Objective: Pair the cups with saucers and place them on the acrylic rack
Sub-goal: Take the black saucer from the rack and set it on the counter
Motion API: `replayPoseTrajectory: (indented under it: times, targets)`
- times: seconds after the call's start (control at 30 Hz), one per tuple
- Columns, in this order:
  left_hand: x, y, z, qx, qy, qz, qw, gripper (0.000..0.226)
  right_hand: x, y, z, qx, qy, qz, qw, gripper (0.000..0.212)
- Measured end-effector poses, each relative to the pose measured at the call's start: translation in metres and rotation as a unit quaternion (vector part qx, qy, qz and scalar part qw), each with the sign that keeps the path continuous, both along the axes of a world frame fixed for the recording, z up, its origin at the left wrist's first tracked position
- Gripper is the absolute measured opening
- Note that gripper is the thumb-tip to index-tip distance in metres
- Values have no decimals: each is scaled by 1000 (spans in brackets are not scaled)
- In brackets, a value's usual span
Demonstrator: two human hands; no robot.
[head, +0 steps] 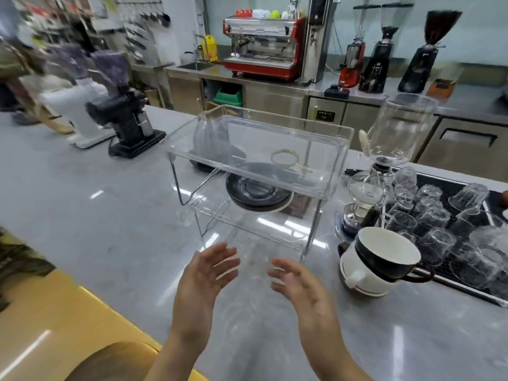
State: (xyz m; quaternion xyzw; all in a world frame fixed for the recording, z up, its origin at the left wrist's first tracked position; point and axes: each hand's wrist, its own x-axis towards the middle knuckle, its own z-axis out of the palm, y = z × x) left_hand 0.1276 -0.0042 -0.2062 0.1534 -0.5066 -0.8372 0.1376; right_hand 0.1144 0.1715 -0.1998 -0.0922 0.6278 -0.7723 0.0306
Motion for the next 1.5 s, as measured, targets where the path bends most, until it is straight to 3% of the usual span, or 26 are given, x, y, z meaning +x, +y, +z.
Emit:
replayPoseTrajectory:
  times: [0.17, 0.5, 0.73, 0.9, 0.97, 1.23, 1.4, 1.5]
  targets:
    - [-8, -33, 2, 67, -10, -23, 997, 58, -17, -31, 9, -110, -116, 1, 987, 55]
    - [-66, -62, 18, 23, 17, -38, 999, 44, -59, -90, 26, 8, -4, -154, 988, 33]
    - [-114, -65, 35, -3, 5, -25, 1000, 30, -100, -92, 35, 50, -8, -237, 970, 39]
    - [-139, -67, 38, -36, -25, -52, 998, 32, -126, -89, 30, 80, -38, -272, 958, 30]
    - [-147, -68, 39, -51, -33, -60, 996, 33, -134, -89, 29, 76, -38, -296, 952, 21]
    - [-180, -71, 41, -25, -33, -105, 994, 43, -165, -88, 23, 46, -94, -302, 947, 44]
    - [-198, -72, 41, -34, -41, -129, 990, 24, -180, -87, 18, 6, -128, -315, 940, 35]
    - [-205, -71, 43, -44, -24, -143, 988, 32, -183, -87, 15, -23, -144, -297, 944, 35]
